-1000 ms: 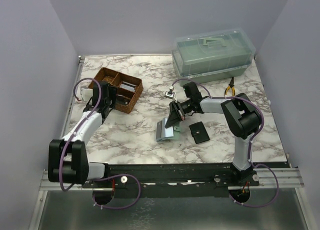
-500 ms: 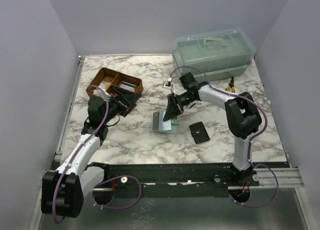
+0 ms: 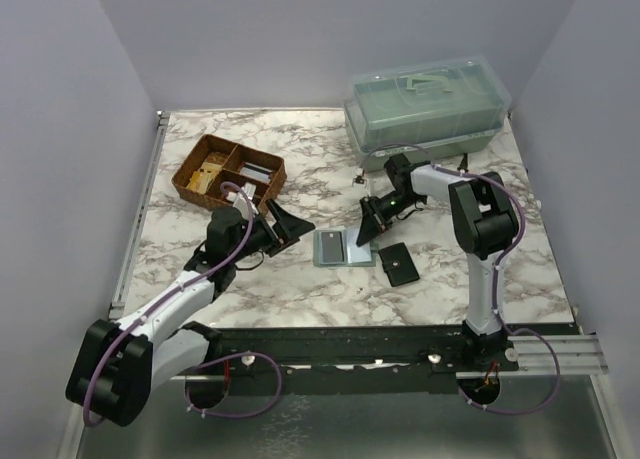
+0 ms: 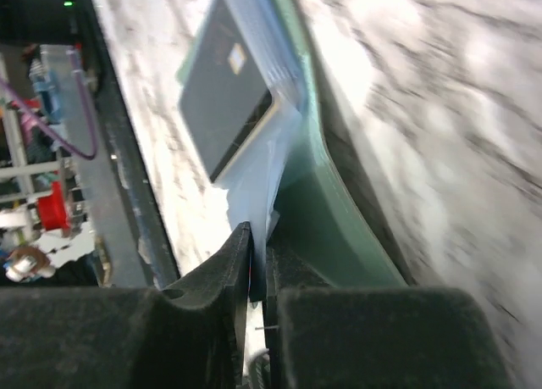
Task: Take the credit cards out of the card holder
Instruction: Remove the credit card from the card holder.
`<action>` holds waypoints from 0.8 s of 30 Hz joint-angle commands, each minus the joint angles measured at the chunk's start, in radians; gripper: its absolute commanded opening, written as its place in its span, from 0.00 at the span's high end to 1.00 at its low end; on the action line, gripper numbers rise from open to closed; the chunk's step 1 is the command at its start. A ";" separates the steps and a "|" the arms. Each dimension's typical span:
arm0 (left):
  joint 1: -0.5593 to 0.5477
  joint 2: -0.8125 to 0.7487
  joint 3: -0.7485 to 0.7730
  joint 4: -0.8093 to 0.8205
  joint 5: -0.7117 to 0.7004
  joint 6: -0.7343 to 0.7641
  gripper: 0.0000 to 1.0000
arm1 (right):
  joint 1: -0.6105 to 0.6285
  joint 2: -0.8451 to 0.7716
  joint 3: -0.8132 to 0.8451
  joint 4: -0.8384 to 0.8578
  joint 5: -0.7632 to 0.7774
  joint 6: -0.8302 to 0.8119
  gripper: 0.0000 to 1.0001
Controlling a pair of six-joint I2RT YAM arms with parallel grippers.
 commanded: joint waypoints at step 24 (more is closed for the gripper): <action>-0.251 0.433 0.076 0.367 -0.181 -0.033 0.15 | -0.084 -0.476 -0.389 0.493 -0.080 -0.020 0.20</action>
